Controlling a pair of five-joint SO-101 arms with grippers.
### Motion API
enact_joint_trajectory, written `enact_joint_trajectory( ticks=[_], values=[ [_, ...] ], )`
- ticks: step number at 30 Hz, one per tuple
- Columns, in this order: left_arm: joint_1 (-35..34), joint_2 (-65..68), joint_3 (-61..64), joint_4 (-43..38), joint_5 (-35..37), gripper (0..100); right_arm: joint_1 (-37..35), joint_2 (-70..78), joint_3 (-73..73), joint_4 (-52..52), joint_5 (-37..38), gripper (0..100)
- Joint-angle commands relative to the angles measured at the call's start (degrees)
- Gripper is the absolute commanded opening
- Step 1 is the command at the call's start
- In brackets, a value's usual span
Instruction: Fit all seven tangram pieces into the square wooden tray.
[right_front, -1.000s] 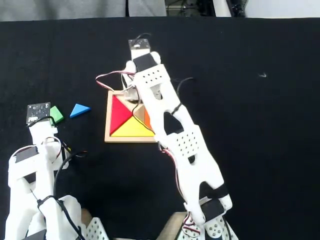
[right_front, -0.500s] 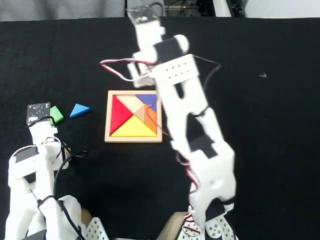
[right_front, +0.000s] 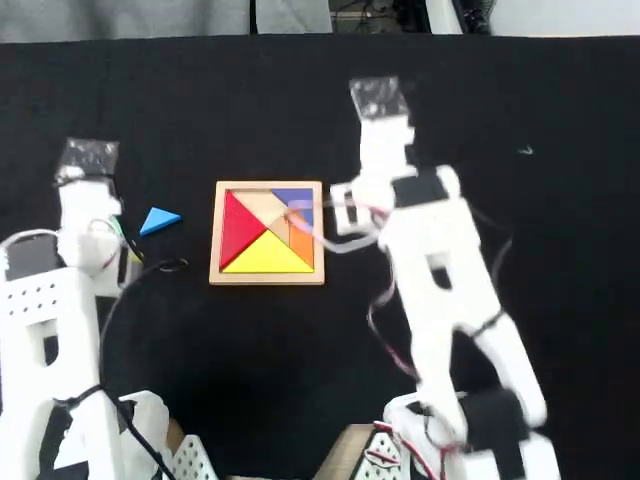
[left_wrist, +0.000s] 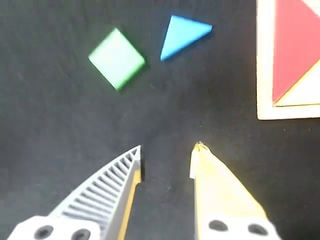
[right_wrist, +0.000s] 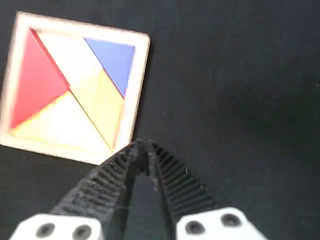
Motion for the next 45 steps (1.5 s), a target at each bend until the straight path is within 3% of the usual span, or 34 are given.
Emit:
enact_joint_trajectory(
  ticks=[1, 7, 13, 16, 22, 27, 45],
  values=[
    [0.13, 0.44, -6.99, 2.55, -9.85, 18, 1.05, -4.7, 6.9, -6.07, 2.11, 1.5],
    [-3.82, 9.58, -12.35, 1.41, -23.12, 33, 0.79, -4.62, 11.47, -10.64, 1.76, 1.5],
    [-7.43, 26.29, -18.77, -10.11, -35.52, 34, 0.79, -4.62, 15.25, -15.82, 2.02, 1.5],
    [-6.99, 35.25, -23.52, -11.43, -41.76, 34, 1.05, -4.62, 15.52, -16.53, 2.11, 1.5],
    [-5.76, 52.48, -40.13, -11.34, -44.22, 34, 1.05, -4.62, 15.87, -17.32, 2.29, 1.5],
    [-6.37, 64.0, -49.36, -11.16, -50.46, 34, 1.05, -4.62, 18.68, -22.07, 5.19, 1.5],
    [-7.16, 77.71, -57.27, -2.02, -57.85, 31, 1.05, -4.62, 19.91, -23.74, 6.15, 1.5]
  ],
)
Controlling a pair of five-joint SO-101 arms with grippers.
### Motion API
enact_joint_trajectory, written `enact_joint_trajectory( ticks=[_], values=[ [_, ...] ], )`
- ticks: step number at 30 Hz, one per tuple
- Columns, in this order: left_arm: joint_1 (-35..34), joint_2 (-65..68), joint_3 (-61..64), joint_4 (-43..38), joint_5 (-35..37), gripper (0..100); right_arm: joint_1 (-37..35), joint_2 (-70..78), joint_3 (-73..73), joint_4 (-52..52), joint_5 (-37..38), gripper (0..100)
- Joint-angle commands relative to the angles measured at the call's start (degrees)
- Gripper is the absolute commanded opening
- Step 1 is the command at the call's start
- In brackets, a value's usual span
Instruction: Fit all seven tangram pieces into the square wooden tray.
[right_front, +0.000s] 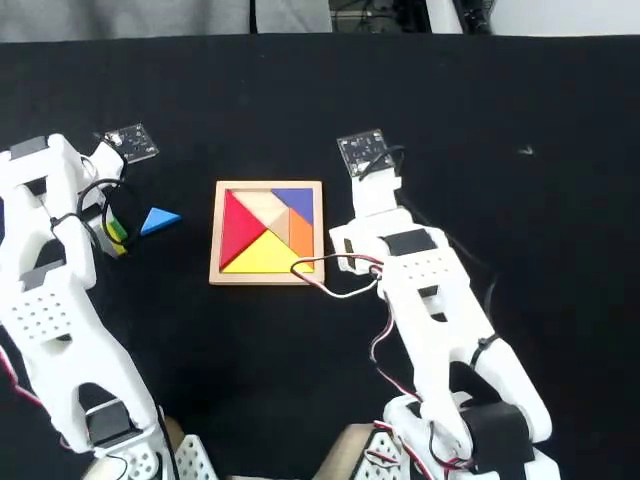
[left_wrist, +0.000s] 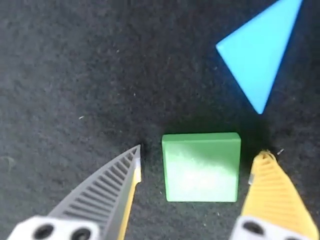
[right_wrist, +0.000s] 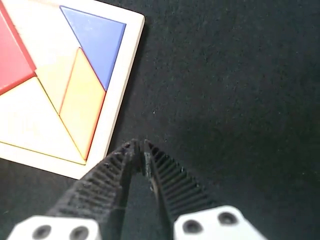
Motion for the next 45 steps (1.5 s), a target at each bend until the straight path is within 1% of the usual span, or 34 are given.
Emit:
enact_joint_trajectory(
  ticks=[1, 5, 9, 14, 19, 22, 23, 26, 28, 32, 36, 37, 38, 39, 41, 42, 43, 45],
  values=[
    [-0.4, 0.09, 0.22, 2.64, -1.23, 29, 0.88, -2.86, -0.22, -0.97, 0.62, 1.5],
    [0.04, -0.88, 0.22, 5.45, -1.23, 21, 0.88, -2.86, -0.22, -0.97, 0.62, 1.5],
    [0.04, -1.41, 0.66, 6.15, -1.05, 20, 0.88, -2.86, -0.22, -0.97, 0.62, 1.5],
    [0.04, -1.41, -4.44, 15.21, -1.14, 18, 0.88, -2.86, -0.22, -0.97, 0.62, 1.5],
    [0.13, -1.41, -12.0, 23.82, -1.14, 12, 0.88, -2.86, -0.22, -0.97, 0.62, 1.5],
    [0.57, -1.41, -17.36, 30.42, -0.97, 9, 0.88, -2.86, -0.22, -0.97, 0.62, 1.5],
    [0.84, -1.41, -18.15, 30.77, -0.35, 8, 0.88, -2.86, -0.22, -0.97, 0.62, 1.5],
    [1.1, -2.81, -19.03, 30.51, 2.73, 8, 0.88, -2.86, -0.22, -0.97, 0.62, 1.5],
    [1.19, -3.43, -18.42, 30.51, 2.55, 8, 0.88, -2.86, -0.22, -0.97, 0.62, 1.5],
    [2.51, -4.75, -12.18, 30.59, 2.55, 8, 0.88, -2.86, -0.22, -0.88, 0.62, 1.5],
    [2.77, -8.79, -6.9, 29.89, 2.37, 8, 0.88, -2.86, -0.22, -0.88, 0.62, 1.5],
    [2.59, -9.32, -6.37, 28.48, 2.64, 9, 0.88, -2.86, -0.22, -0.88, 0.7, 1.5],
    [2.07, -9.41, -5.93, 25.32, 3.43, 10, 0.88, -2.86, -0.22, -0.88, 0.7, 1.5],
    [0.84, -9.41, -5.85, 21.27, 5.71, 13, 0.88, -2.86, -0.22, -0.79, 0.7, 1.5],
    [-1.63, -9.23, -5.32, 11.87, 14.33, 23, 0.88, -2.86, -0.22, -0.79, 0.7, 1.5],
    [-2.59, -8.79, -4.0, 8.44, 17.93, 27, 0.88, -2.86, -0.22, -0.79, 0.7, 1.5],
    [-3.21, -8.88, -2.07, 6.77, 19.43, 29, 0.79, -2.86, -0.22, -0.79, 0.7, 1.5],
    [-3.38, -9.14, 1.8, 6.59, 15.03, 27, 0.79, -2.86, -0.22, -0.88, 0.7, 1.5]
  ],
)
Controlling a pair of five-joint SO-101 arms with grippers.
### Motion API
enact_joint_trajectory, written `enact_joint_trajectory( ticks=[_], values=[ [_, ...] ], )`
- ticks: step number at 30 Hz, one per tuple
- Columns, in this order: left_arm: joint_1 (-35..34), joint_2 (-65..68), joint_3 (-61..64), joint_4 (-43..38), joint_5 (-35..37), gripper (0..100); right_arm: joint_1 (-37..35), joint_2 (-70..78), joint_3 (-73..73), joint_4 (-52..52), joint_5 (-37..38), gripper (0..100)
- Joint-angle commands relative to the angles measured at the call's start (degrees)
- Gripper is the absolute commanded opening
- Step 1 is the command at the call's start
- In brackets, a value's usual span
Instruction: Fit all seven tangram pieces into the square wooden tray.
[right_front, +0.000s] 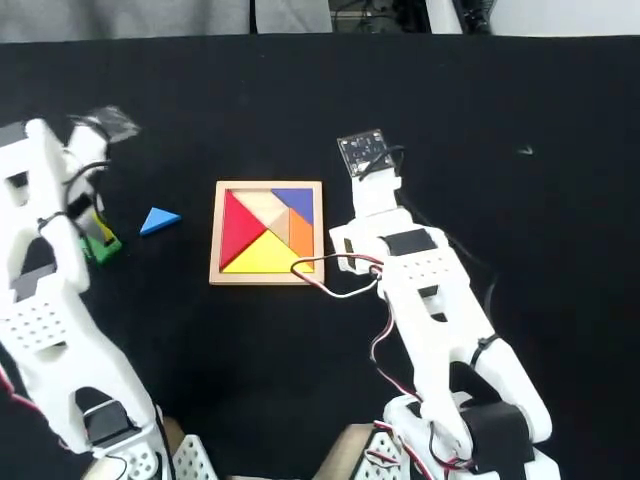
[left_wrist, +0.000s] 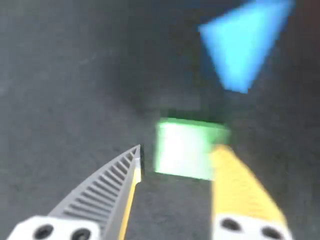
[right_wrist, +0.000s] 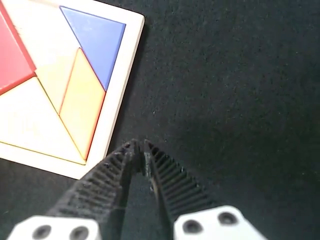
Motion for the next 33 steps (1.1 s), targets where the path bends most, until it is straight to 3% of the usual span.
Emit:
enact_joint_trajectory(
  ticks=[1, 4, 13, 26, 33],
  values=[
    [-0.92, -3.96, 6.11, -3.34, -4.22, 25, 0.79, -2.86, -0.22, -0.88, 0.7, 1.5],
    [-0.84, -7.74, 14.2, -7.21, -7.3, 24, 0.79, -2.86, -0.22, -0.88, 0.7, 1.5],
    [-0.92, -18.11, 38.29, -38.33, -5.54, 29, 0.79, -2.86, 0.04, -0.88, 0.7, 1.5],
    [0.92, -13.45, 35.91, -37.1, -5.89, 29, 0.62, -2.86, 1.8, -3.34, 0.7, 1.5],
    [0.92, -2.55, 20.97, -20.84, -8.09, 28, 0.62, -2.86, 1.8, -3.34, 0.7, 1.5]
  ],
)
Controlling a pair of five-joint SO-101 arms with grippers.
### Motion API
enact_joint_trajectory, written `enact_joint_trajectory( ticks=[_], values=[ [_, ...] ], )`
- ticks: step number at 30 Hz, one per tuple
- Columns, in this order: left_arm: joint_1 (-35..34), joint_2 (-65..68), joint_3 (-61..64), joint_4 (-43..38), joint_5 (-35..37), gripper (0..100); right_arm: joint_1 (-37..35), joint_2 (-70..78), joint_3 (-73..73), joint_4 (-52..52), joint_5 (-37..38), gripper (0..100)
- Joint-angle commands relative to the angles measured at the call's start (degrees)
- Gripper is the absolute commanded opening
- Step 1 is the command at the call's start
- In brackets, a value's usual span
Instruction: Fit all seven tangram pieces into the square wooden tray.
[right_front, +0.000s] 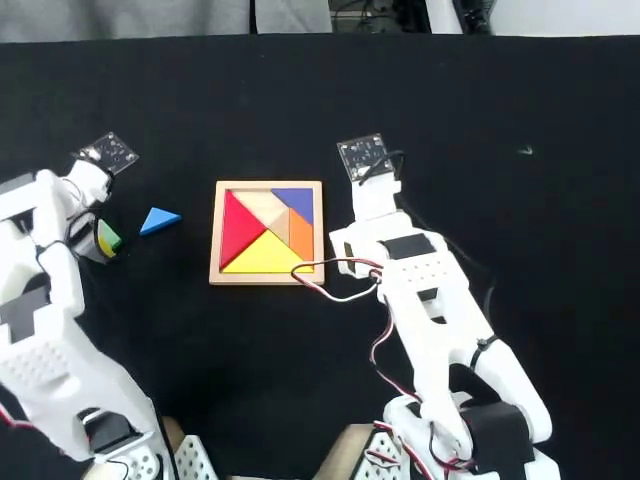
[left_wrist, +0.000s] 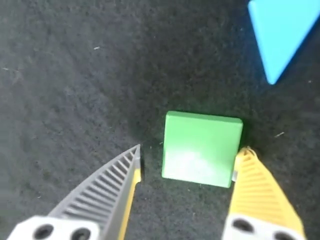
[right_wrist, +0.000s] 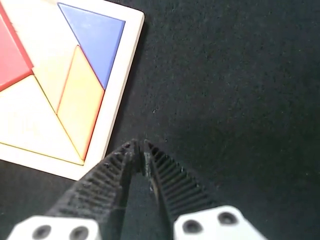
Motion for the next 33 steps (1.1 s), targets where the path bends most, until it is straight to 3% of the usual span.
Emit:
enact_joint_trajectory(
  ticks=[1, 7, 14, 20, 28, 33],
  values=[
    [1.71, 6.42, -8.13, 7.91, -2.99, 26, 0.62, -2.86, -0.31, -0.88, 0.7, 1.5],
    [3.12, 11.78, -18.42, 18.11, -4.48, 20, 0.62, -2.86, -0.31, -0.97, 0.7, 1.5],
    [3.12, 11.6, -19.65, 20.84, -4.04, 20, 0.7, -2.86, -0.31, -0.97, 0.7, 1.5],
    [3.91, 2.29, -19.56, 31.3, -4.22, 13, 0.7, -2.95, -0.31, -0.97, 0.7, 1.5],
    [7.96, -11.6, -16.4, 39.65, -3.96, 12, 0.7, -2.95, -0.31, -0.88, 0.7, 1.5],
    [11.21, -19.16, -9.63, 37.19, -0.79, 12, 0.79, -3.03, -0.31, -0.88, 0.7, 1.5]
  ],
)
